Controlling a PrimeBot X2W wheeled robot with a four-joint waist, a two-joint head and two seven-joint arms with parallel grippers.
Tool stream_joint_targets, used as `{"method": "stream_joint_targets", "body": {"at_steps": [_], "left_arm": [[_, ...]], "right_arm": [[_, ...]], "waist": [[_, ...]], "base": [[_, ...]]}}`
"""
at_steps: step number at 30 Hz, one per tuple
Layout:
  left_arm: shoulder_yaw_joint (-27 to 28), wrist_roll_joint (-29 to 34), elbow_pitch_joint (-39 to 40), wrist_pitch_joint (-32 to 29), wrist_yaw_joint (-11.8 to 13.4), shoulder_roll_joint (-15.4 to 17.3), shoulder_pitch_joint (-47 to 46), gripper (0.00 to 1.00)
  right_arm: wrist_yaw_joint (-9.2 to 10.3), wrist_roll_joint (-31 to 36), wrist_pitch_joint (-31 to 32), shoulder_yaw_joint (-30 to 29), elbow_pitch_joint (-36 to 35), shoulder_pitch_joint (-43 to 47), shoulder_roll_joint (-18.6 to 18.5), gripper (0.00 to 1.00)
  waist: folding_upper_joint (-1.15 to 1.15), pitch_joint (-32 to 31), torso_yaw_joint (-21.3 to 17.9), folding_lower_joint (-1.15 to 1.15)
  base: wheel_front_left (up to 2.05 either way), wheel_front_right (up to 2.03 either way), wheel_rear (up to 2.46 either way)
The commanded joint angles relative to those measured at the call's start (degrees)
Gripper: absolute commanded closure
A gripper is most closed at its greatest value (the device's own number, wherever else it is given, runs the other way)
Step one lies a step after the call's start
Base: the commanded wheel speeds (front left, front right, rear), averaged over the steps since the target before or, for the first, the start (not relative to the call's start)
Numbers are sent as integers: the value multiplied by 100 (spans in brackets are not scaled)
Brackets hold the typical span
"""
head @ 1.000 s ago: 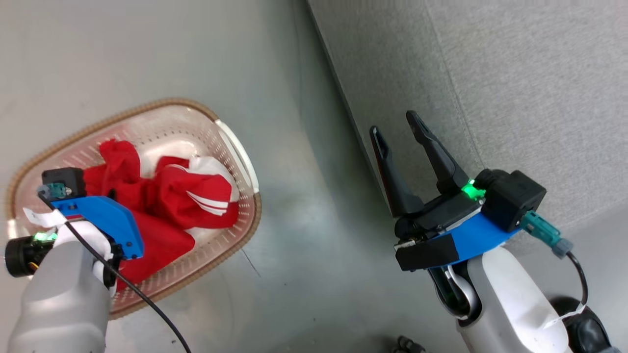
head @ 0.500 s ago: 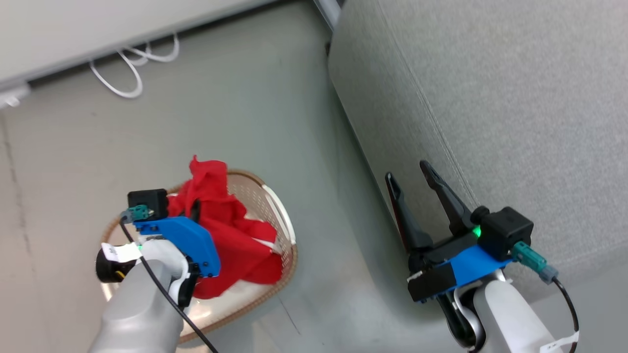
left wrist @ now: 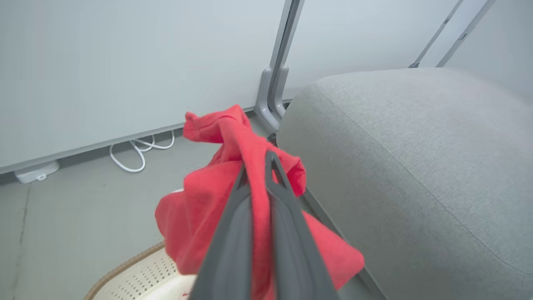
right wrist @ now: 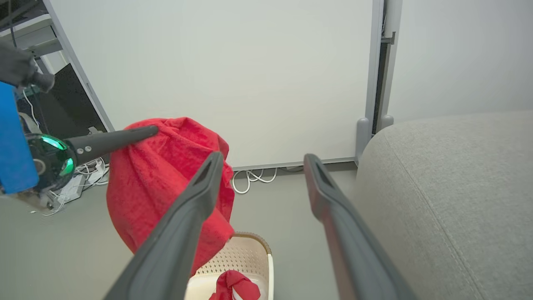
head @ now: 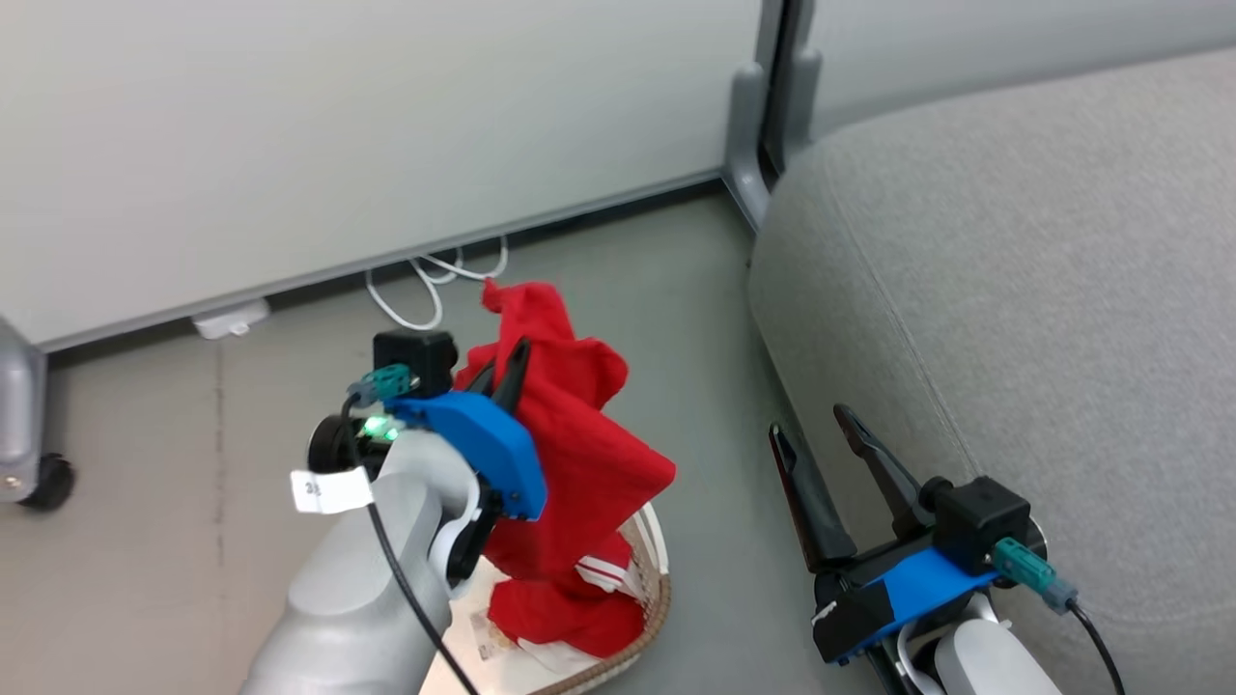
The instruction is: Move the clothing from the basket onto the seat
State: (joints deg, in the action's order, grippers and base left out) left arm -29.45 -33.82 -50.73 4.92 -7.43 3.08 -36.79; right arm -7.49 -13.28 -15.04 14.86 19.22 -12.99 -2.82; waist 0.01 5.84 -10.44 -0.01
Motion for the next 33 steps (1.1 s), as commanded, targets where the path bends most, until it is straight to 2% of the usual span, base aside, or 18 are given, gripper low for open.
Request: {"method": "stream_joint_targets", "body": {"at_steps": [1, 10, 16, 27, 33], "left_arm": [[-106, -53, 113, -13, -6, -10, -158, 100], [-770, -441, 631, -155, 1, -19, -601, 100], [-1182, -754, 848, -154, 193, -18, -863, 100], [-1695, -1173, 785, -81, 345, -18, -955, 100], [-1863, -1316, 731, 3, 386, -19, -1053, 100]], "right_arm": [[-1, 2, 4, 5, 16, 103, -13, 0], [-1, 67, 148, 66, -17, 193, -13, 0], [-1, 109, 253, 113, -86, 211, -13, 0], [-1, 144, 371, 119, -218, 219, -13, 0], [-1, 181, 636, 214, -193, -107, -13, 0]], "waist": [[-1, -237, 224, 1], [-1, -490, 380, 1], [-1, -554, 387, 1], [-1, -515, 339, 1], [-1, -404, 321, 1]], "base": [[0, 0, 0], [0, 0, 0], [0, 0, 0], [0, 0, 0], [0, 0, 0]]}}
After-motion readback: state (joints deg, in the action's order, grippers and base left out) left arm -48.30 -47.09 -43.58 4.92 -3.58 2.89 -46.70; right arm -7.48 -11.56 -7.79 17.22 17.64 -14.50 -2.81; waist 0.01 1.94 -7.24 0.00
